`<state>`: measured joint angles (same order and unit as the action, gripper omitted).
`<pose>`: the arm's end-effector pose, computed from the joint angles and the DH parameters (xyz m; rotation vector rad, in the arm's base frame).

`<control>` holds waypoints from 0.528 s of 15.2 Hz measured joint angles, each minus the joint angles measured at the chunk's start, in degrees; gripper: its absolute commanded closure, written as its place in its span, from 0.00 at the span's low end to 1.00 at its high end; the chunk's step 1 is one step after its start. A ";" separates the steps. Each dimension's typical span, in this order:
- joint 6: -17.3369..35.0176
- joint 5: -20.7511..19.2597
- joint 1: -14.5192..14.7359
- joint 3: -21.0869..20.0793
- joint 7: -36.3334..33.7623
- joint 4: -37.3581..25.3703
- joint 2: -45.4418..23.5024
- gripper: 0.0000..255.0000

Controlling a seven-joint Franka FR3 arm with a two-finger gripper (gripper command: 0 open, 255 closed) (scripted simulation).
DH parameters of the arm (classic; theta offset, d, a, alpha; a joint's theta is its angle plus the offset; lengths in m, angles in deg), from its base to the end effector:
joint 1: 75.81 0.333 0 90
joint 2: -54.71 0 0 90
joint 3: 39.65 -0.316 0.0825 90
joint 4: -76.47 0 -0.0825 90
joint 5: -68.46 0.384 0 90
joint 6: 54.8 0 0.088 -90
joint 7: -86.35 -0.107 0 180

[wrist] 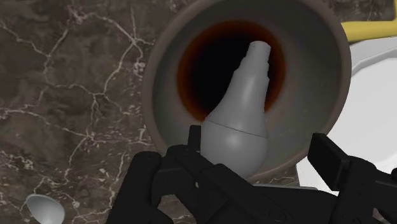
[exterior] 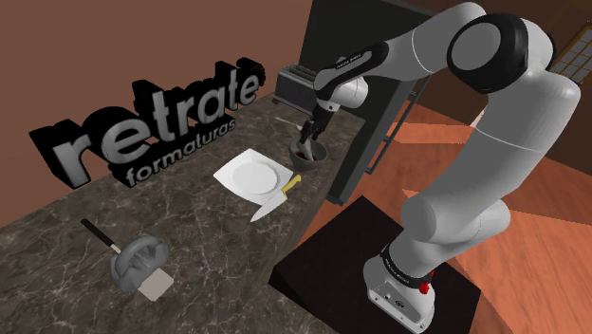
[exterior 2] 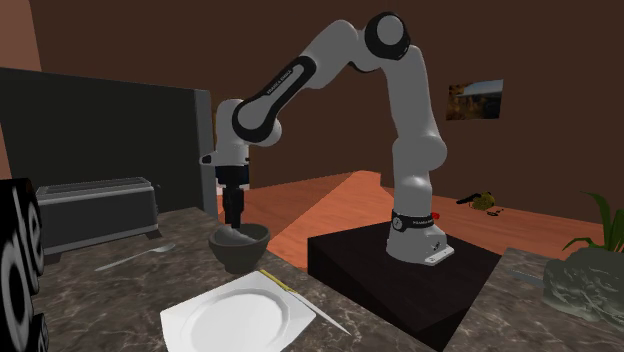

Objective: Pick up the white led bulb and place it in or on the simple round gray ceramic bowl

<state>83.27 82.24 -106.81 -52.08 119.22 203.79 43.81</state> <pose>0.5181 -0.1729 0.2917 -2.9553 -0.0980 -0.1275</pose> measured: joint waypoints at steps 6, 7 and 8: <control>-2.19 -0.03 -0.37 0.19 0.12 -0.60 1.57 0.00; -3.61 -0.03 -0.55 0.28 0.11 -1.01 2.58 0.00; -5.30 -0.07 -0.70 0.36 -0.02 -1.49 3.81 0.00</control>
<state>77.97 82.17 -107.51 -51.71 119.20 202.30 47.62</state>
